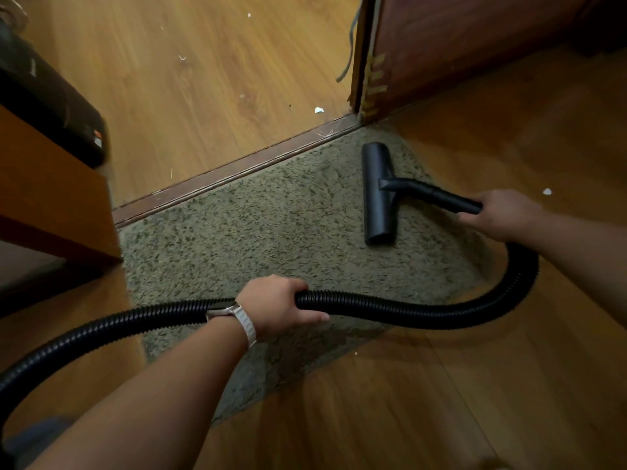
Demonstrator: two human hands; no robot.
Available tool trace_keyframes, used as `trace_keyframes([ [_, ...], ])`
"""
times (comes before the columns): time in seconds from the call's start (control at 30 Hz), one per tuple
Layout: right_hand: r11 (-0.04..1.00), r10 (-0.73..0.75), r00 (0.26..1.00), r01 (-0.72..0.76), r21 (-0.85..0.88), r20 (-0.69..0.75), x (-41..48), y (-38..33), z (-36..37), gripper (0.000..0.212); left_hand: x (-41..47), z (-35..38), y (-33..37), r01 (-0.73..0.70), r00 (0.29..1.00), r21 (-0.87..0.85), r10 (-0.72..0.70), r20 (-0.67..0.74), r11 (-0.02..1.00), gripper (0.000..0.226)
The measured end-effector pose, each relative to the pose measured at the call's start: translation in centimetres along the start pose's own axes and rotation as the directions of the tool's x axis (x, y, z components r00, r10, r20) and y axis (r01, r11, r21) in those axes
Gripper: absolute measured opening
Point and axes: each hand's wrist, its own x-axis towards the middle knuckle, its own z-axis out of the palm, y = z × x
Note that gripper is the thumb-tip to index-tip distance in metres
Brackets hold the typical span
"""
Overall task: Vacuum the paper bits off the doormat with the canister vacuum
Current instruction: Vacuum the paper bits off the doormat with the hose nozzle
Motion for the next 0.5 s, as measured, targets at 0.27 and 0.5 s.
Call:
trace_keyframes([
  [0.27,0.991,-0.113,0.993,0.115,-0.075,0.026,-1.9,-4.4,0.5,0.025,-0.2,0.4,-0.9,-0.041,0.999,0.038,0.04,0.035,0.998,0.062],
  [0.5,0.866,-0.401,0.909,0.418,-0.275,0.118,-5.5,-11.7,2.4,0.019,-2.0,0.2,-0.9,-0.122,0.984,0.124,0.104,0.142,0.985,0.059],
])
